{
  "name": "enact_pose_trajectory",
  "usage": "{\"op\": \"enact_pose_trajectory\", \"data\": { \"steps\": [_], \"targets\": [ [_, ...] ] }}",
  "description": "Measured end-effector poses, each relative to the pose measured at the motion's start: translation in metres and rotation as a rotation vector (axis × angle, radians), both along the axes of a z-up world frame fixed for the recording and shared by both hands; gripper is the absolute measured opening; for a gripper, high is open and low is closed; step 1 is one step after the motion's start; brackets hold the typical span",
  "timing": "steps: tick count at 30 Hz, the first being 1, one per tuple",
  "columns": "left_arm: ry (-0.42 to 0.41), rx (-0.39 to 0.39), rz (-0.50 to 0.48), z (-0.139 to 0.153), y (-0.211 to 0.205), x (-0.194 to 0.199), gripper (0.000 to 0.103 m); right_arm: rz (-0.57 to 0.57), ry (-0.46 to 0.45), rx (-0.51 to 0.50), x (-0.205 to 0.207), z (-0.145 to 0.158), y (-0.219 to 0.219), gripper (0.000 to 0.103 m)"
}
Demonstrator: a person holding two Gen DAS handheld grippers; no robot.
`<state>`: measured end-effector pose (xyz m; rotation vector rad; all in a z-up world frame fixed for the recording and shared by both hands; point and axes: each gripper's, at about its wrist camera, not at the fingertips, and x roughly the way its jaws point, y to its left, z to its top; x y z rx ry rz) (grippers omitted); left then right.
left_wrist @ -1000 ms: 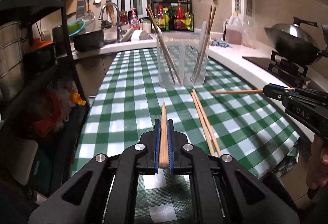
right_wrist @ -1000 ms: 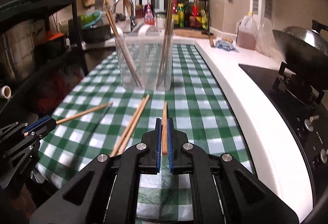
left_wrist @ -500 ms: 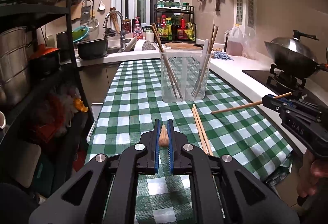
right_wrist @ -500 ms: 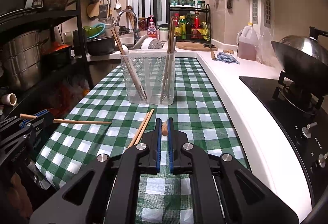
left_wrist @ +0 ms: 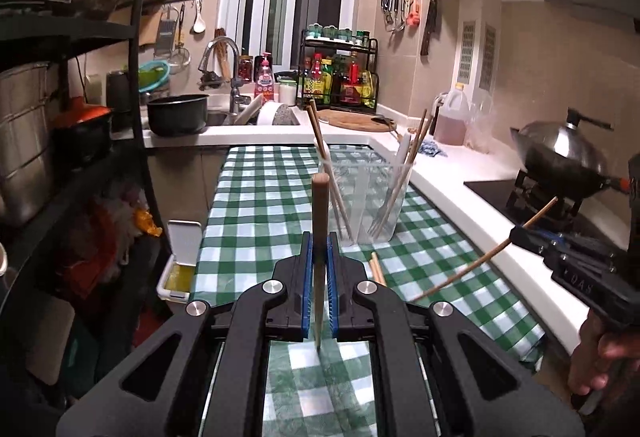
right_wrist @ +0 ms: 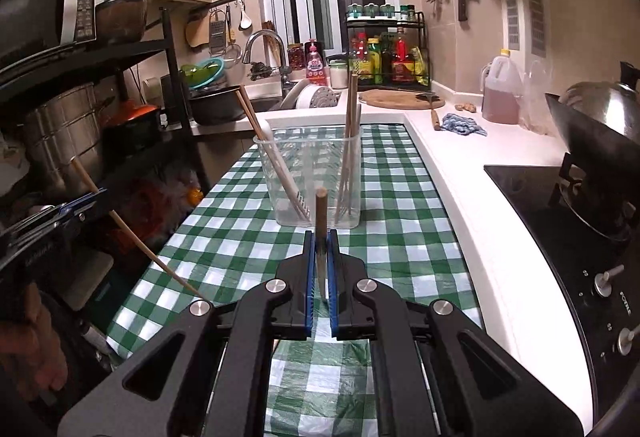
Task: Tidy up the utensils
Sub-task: 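Lift both chopsticks and carry them over the clear container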
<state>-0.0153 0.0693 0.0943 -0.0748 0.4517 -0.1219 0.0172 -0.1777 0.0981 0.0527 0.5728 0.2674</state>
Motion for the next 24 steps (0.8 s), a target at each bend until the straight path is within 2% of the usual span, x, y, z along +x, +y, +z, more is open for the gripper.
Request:
{"op": "enact_pose_trajectory", "data": {
  "steps": [6,10,18,24],
  "targets": [
    [0.056,-0.046,-0.020,0.019,0.009,0.025,0.006,0.018,0.030,-0.005,0.021,0.020,0.003,0.006],
    [0.056,-0.067,-0.037,0.044,0.017,0.047,0.006,0.031,0.025,0.009,0.041,0.049,0.003,0.006],
    [-0.072,-0.110,-0.085,0.112,0.013,0.095,0.006,0.009,-0.089,0.060,0.088,0.117,0.002,0.006],
    [-0.151,-0.157,-0.099,0.137,0.005,0.130,0.006,0.001,-0.213,0.058,0.119,0.153,0.013,0.006]
  ]
}}
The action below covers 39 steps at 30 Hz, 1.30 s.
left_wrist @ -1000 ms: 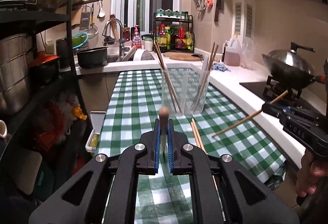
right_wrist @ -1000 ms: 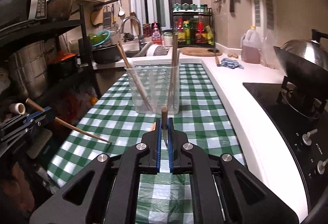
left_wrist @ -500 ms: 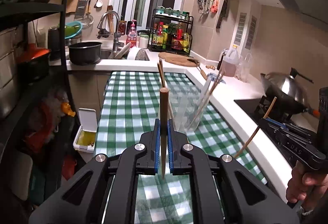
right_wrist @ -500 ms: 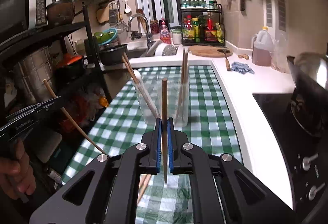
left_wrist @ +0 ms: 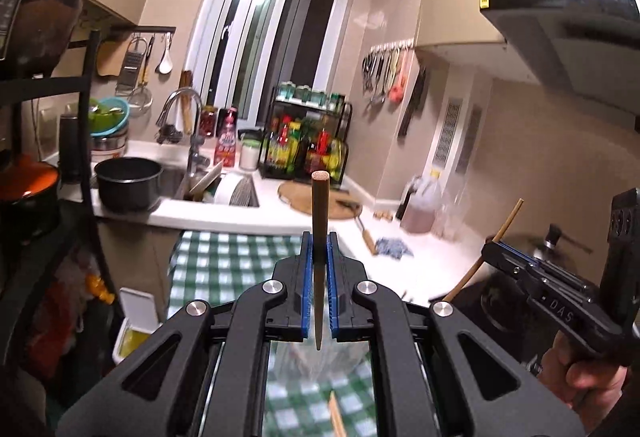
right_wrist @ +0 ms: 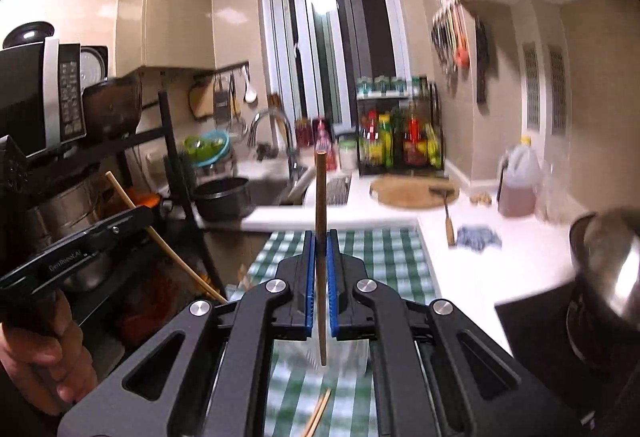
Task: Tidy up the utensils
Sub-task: 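Lift both chopsticks and carry them over the clear container, then open both tools to drop the chopsticks into the container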
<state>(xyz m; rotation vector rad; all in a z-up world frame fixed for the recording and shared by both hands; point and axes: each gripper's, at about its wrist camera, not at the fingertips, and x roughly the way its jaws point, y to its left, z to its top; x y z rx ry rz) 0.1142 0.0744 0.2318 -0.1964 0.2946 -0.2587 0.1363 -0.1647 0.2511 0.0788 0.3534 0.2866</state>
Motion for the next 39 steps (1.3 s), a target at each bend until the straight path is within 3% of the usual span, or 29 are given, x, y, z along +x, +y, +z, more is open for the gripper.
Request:
{"op": "enact_pose_trajectory", "data": {
  "steps": [7,13,22,24,27,30,35,39],
  "targets": [
    [0.035,-0.021,0.013,-0.033,-0.014,0.046,0.006,-0.020,-0.029,-0.031,0.043,-0.012,0.015,0.006],
    [0.094,0.028,0.004,-0.067,-0.022,0.070,0.006,-0.004,0.026,-0.071,0.072,-0.048,0.028,0.006],
    [0.156,0.061,-0.029,-0.091,-0.025,0.081,0.006,0.007,0.118,-0.115,0.091,-0.087,0.038,0.006],
    [0.167,0.052,-0.035,-0.092,-0.024,0.082,0.008,0.010,0.147,-0.122,0.094,-0.091,0.039,0.010],
    [0.134,0.033,-0.027,-0.083,-0.017,0.073,0.017,0.010,0.131,-0.154,0.088,-0.089,0.040,0.028],
    [0.084,0.031,-0.017,-0.074,-0.015,0.063,0.019,0.006,0.104,-0.161,0.076,-0.078,0.035,0.032],
    [-0.011,0.049,0.006,-0.058,-0.012,0.033,0.037,-0.005,0.056,-0.153,0.050,-0.060,0.023,0.034],
    [-0.075,0.069,0.033,-0.052,-0.011,0.002,0.042,-0.022,-0.004,-0.159,0.018,-0.050,0.015,0.034]
  ]
}}
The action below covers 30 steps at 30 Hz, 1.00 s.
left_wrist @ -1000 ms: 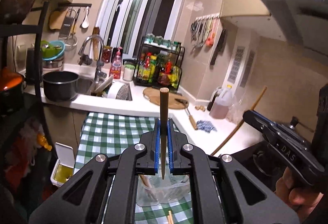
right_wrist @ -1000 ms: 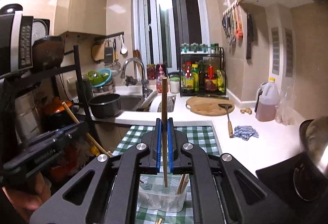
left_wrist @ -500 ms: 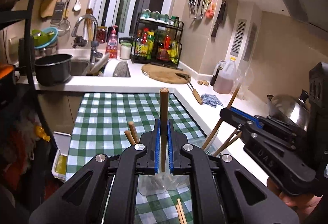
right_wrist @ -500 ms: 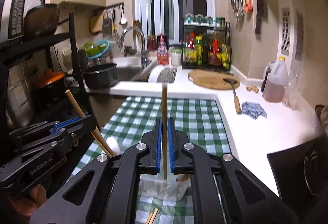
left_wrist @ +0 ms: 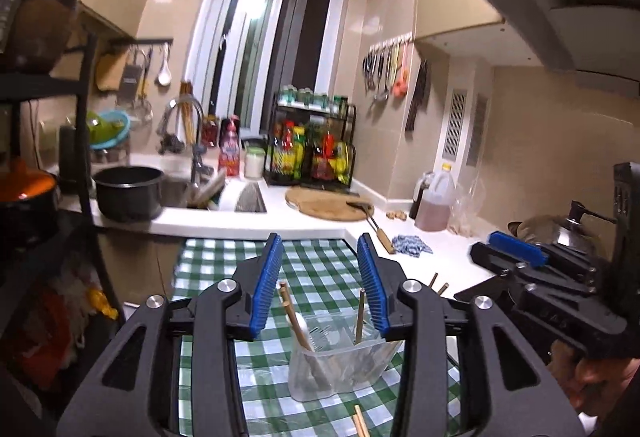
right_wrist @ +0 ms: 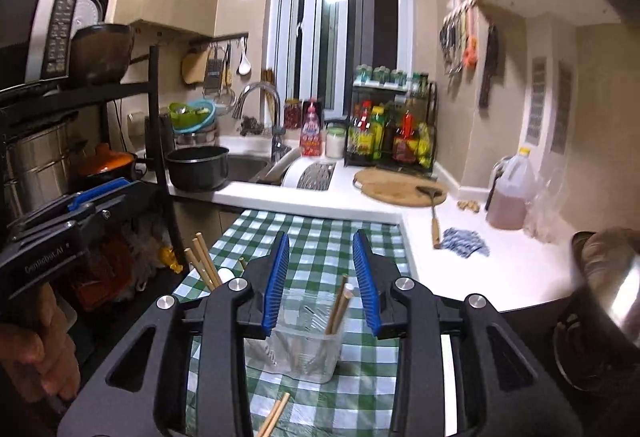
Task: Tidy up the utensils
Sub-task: 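Open both tools to drop the chopsticks into the container, then lower both tools and grasp the last two chopsticks, one each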
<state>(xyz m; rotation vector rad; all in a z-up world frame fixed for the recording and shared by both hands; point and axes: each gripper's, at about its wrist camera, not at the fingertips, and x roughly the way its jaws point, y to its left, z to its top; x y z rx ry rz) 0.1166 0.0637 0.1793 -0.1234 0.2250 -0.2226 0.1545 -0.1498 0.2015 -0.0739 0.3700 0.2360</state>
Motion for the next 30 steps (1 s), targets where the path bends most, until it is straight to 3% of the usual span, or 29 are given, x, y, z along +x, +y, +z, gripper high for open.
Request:
{"op": "enact_pose_trajectory", "data": {
  "steps": [3,9,14,20,22,26,30],
  "targets": [
    [-0.016,0.024,0.019,-0.006,0.001,-0.028,0.044,-0.015,-0.025,0.037,-0.027,0.001,-0.010,0.034],
    [0.003,0.063,0.075,-0.030,0.005,-0.077,0.046,-0.060,-0.012,0.076,-0.079,-0.025,-0.018,0.034],
    [0.052,0.082,0.099,-0.060,0.009,-0.103,0.046,-0.074,0.097,0.147,-0.111,-0.073,-0.021,0.034],
    [0.137,0.060,0.092,-0.097,0.017,-0.122,0.046,-0.078,0.228,0.142,-0.132,-0.131,-0.012,0.033],
    [0.171,0.067,0.086,-0.108,0.017,-0.123,0.046,-0.079,0.271,0.129,-0.134,-0.150,-0.007,0.030],
    [0.221,0.076,0.053,-0.120,0.019,-0.120,0.045,-0.052,0.356,0.139,-0.133,-0.181,0.003,0.013],
    [0.264,0.031,0.045,-0.128,0.030,-0.114,0.044,-0.024,0.431,0.136,-0.131,-0.207,0.017,0.012]
  ]
}}
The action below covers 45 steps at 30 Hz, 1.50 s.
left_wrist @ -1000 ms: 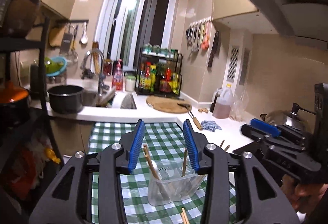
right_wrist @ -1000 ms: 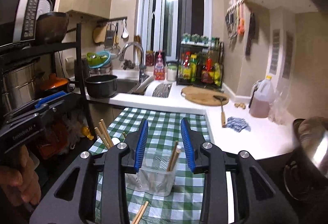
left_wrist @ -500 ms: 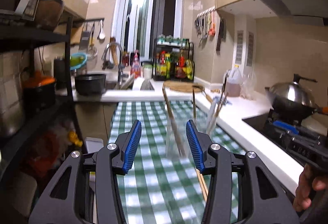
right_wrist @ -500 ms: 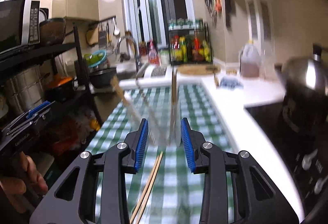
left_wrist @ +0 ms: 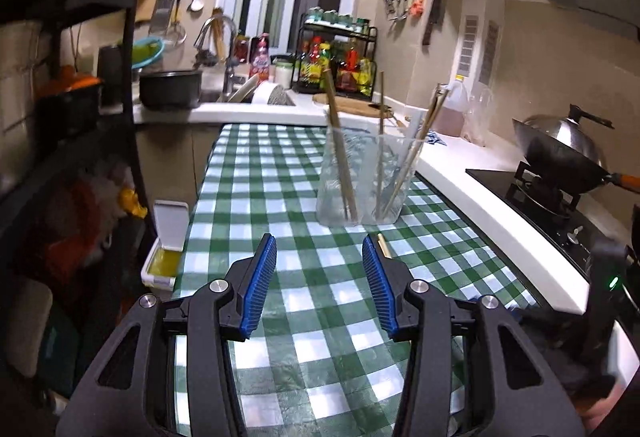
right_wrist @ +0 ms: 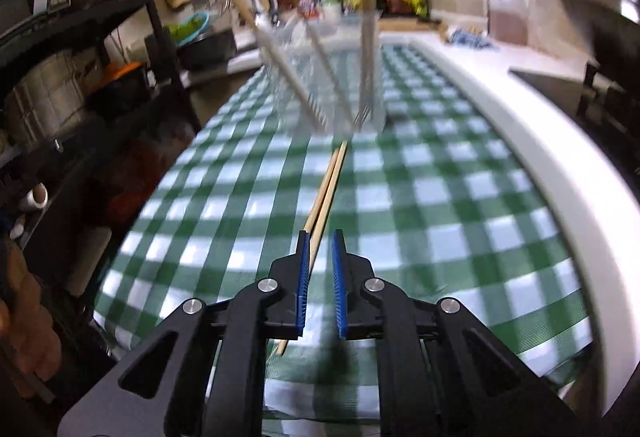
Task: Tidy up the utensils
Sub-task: 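Lower both tools and grasp the last two chopsticks, one each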
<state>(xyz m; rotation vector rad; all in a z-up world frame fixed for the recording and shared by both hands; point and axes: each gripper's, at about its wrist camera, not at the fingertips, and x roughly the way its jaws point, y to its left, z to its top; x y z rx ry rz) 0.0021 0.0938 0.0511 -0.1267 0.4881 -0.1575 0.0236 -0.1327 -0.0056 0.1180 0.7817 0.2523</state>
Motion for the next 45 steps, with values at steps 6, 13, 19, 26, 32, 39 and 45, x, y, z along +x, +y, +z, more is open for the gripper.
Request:
{"op": "enact_pose_trajectory", "data": {
  "steps": [6,13,19,26,32,39,45],
  "targets": [
    [0.018,-0.018,-0.012,-0.004,0.001,0.001,0.044,0.017,0.124,0.005,0.008,-0.037,0.017,0.013],
    [0.039,-0.009,-0.040,-0.011,-0.007,0.003,0.044,0.027,0.127,-0.067,0.004,-0.043,0.031,0.013],
    [0.078,-0.015,-0.057,-0.019,-0.014,0.008,0.043,-0.018,0.132,-0.114,0.002,-0.042,0.022,0.006],
    [0.161,-0.005,-0.105,-0.043,-0.039,0.015,0.041,-0.088,0.121,-0.094,-0.005,-0.041,-0.021,0.006],
    [0.242,0.027,-0.176,-0.075,-0.082,0.015,0.041,-0.109,0.102,-0.082,-0.013,-0.043,-0.049,0.006],
    [0.290,0.129,-0.165,-0.105,-0.115,0.007,0.024,-0.089,0.090,-0.064,-0.018,-0.044,-0.064,0.006],
    [0.291,0.146,-0.116,-0.106,-0.108,0.004,0.006,-0.072,0.084,-0.078,-0.019,-0.044,-0.062,0.006]
  ]
}}
